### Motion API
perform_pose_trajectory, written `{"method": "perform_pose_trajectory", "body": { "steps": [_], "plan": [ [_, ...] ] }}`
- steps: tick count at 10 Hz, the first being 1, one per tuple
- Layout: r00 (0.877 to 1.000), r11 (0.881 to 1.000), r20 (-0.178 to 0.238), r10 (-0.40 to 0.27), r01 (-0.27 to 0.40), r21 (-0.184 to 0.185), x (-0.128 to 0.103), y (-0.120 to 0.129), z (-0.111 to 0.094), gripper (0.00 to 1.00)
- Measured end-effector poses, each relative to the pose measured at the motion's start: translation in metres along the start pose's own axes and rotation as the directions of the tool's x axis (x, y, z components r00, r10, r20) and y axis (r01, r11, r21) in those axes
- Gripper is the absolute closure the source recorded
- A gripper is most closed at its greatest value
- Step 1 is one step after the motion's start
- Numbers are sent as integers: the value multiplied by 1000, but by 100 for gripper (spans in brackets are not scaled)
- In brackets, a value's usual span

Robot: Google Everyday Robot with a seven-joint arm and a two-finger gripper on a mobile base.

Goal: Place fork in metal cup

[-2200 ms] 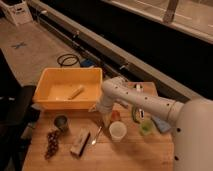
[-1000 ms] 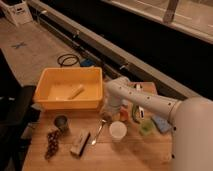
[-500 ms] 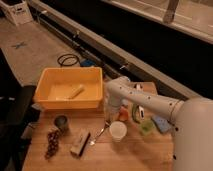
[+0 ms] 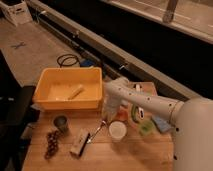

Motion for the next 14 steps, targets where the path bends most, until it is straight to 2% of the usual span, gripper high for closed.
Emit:
{"method": "perform_pose_trajectory", "body": {
  "steps": [2, 3, 4, 6, 8, 10, 14],
  "plan": [
    [1000, 1000, 2, 0, 0, -5, -1, 2, -1, 100],
    [1000, 1000, -2, -15, 15, 10, -6, 2, -3, 100],
    [1000, 998, -11, -25, 25, 49, -10, 0, -12, 100],
    [998, 992, -34, -49, 53, 118, -22, -3, -40, 100],
    [994, 981, -81, -76, 90, 172, -40, -9, -81, 100],
    [986, 972, -130, -100, 125, 200, -57, -16, -107, 100],
    [972, 959, -199, -124, 169, 229, -71, -18, -132, 100]
  ]
}}
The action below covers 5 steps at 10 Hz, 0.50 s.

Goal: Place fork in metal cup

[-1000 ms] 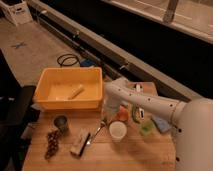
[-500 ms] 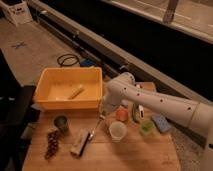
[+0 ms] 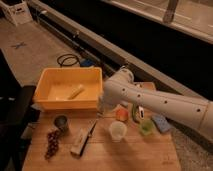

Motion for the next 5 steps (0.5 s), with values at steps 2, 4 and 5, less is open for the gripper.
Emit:
{"method": "perform_pose_trajectory", "body": {
  "steps": [2, 4, 5],
  "plan": [
    [1000, 1000, -25, -9, 9, 8, 3, -3, -12, 100],
    [999, 1000, -46, -24, 25, 11, 7, -12, -26, 100],
    [999, 999, -47, -25, 26, 22, 9, -15, -33, 100]
  ]
}}
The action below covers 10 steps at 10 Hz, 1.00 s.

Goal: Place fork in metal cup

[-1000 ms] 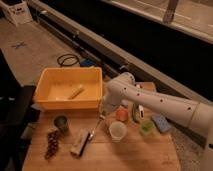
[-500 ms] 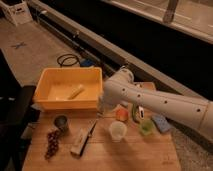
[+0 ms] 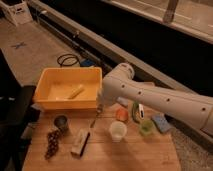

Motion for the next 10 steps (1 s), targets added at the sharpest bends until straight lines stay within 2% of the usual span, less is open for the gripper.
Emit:
{"method": "perform_pose_trajectory", "body": {
  "steps": [3, 6, 10],
  "plan": [
    [1000, 995, -9, -18, 19, 95, 13, -26, -28, 100],
    [998, 984, 1, -61, 60, 170, 20, -61, -35, 100],
    [989, 963, 26, -149, 139, 230, 10, -119, -35, 100]
  ]
}}
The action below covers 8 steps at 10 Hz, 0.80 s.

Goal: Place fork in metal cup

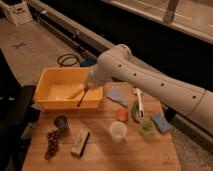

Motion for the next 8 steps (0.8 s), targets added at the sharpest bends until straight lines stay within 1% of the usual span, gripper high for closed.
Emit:
{"method": "perform_pose_trajectory", "body": {
  "steps": [2, 3, 5, 6, 8],
  "plan": [
    [998, 999, 49, -30, 28, 39, -12, -27, 13, 100],
    [996, 998, 80, -38, 33, 58, -18, -34, 21, 100],
    [990, 995, 126, -54, 44, 86, -30, -43, 29, 100],
    [988, 994, 142, -66, 52, 96, -39, -47, 30, 100],
    [983, 992, 159, -88, 71, 108, -55, -54, 32, 100]
  ]
}}
